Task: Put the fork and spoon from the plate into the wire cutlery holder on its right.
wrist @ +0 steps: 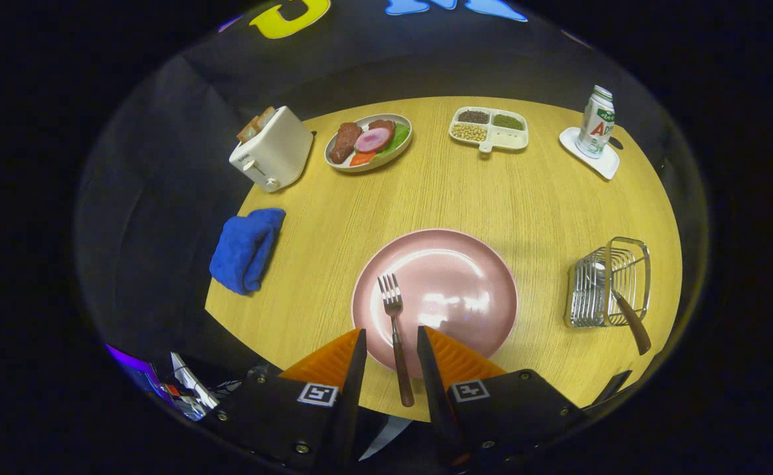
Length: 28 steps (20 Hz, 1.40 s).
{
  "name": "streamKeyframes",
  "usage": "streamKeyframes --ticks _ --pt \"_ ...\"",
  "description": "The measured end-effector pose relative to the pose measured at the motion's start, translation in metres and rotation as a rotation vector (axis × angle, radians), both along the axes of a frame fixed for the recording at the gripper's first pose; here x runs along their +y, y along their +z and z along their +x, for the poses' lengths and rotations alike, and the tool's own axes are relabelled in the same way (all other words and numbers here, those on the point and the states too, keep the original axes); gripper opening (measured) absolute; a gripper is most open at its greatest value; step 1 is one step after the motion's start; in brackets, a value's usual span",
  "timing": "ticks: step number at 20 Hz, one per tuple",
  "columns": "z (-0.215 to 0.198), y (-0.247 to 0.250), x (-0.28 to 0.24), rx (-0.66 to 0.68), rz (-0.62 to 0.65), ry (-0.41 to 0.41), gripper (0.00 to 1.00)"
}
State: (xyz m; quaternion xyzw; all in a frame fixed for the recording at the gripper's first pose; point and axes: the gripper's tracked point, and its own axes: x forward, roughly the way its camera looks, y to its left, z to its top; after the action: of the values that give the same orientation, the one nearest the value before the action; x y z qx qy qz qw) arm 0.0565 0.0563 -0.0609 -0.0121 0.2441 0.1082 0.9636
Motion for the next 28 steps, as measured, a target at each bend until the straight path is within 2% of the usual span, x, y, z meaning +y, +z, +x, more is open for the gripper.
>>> streamKeyframes --ticks 10,16,28 --pt "0.037 -0.049 0.008 0.093 -0.101 0.003 0.48" --pt "0.045 -0.071 0.005 0.153 -0.142 0.006 0.48" --pt "0.054 -0.086 0.0 0.203 -0.142 -0.011 0.48"
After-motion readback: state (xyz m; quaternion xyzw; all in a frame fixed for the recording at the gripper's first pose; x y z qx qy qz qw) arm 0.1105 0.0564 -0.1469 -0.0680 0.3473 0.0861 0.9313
